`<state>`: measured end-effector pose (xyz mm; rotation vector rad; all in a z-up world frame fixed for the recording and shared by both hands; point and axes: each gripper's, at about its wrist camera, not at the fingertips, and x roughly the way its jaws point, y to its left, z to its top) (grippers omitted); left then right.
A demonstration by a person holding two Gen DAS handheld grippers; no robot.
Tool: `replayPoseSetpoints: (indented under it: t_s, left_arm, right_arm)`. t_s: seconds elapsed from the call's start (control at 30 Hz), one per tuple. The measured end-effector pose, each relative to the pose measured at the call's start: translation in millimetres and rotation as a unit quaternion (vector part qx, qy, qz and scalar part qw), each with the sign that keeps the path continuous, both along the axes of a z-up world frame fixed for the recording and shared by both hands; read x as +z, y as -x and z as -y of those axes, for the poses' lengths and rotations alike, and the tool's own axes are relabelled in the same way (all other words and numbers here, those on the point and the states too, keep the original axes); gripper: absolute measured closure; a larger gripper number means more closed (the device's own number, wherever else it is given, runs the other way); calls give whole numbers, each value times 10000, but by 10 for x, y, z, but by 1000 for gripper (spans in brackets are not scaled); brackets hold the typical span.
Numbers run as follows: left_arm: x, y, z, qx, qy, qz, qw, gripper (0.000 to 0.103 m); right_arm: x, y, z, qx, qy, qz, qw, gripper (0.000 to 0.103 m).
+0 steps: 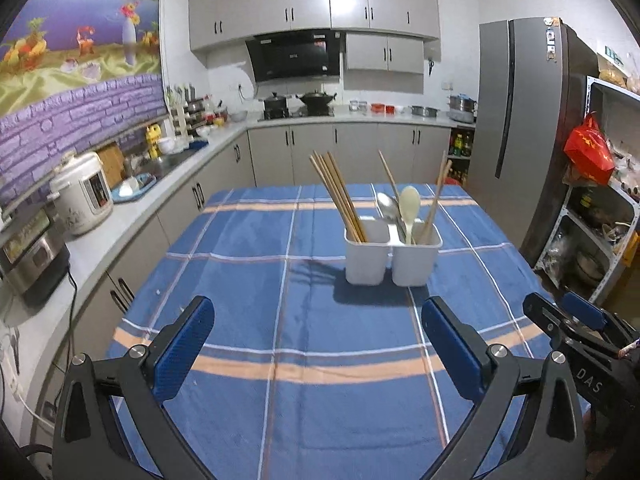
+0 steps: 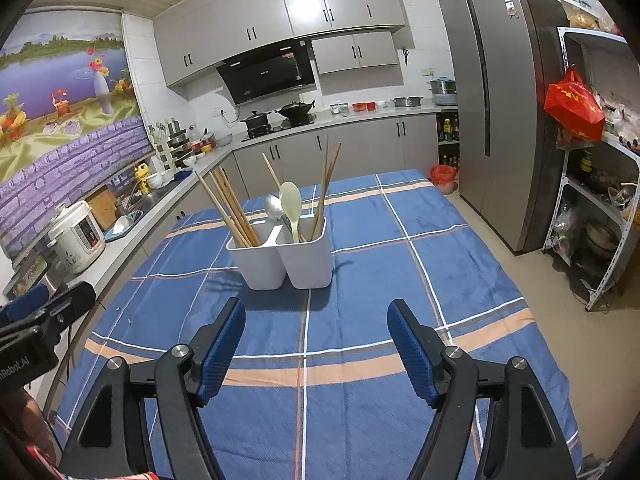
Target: Organize utensils
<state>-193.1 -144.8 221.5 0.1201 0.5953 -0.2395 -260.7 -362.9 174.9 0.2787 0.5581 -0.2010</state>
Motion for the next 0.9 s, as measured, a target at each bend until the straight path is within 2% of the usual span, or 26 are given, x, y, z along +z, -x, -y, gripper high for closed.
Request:
replayPoseSetpoints:
  t_s: [0.9]
  left_arm:
    - [-129, 7, 26, 101, -92, -255, 9996, 0]
  right_arm:
    - [-134, -20, 5, 6, 47, -135, 9999, 25]
